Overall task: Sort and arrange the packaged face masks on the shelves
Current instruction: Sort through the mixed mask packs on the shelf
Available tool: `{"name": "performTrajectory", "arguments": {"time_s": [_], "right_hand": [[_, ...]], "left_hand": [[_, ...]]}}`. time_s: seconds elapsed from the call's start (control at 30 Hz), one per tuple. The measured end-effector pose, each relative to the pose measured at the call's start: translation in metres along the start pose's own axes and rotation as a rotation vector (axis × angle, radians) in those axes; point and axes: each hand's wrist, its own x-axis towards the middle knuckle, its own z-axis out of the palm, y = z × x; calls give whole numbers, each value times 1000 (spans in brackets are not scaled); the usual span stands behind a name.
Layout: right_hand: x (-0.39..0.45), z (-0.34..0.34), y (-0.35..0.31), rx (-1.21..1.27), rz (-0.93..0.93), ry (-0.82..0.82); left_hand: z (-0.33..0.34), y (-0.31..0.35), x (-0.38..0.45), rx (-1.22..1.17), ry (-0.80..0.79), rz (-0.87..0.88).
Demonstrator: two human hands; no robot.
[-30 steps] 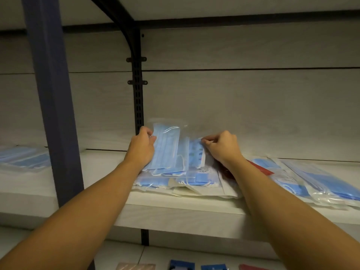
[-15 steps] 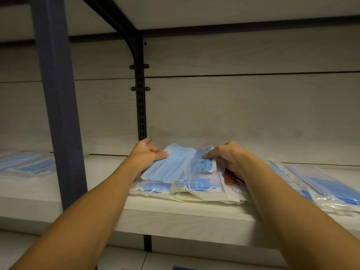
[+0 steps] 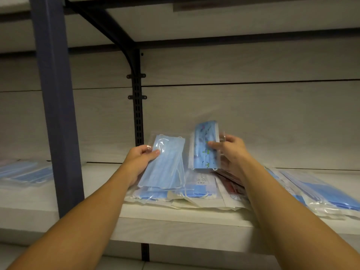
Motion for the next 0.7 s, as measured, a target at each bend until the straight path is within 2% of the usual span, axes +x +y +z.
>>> {"name": "performTrajectory", "arguments": {"time_s": [0.23,0.43,0.53,0.7], "right_hand": [[2,-8,-1,228,-158,-5],[-4,-14,-3,403,-102,-34],[-11,-11,-5,453,-82,-107],[-32,-5,-7,399,-64,-237]], "left_hand": [[-4,0,3,-137,34,-12],[-5,6,-7,-243,-1,-79],[-5,17,-21,-235,16,-69],[1,48,-56,-323,23,-6]]}}
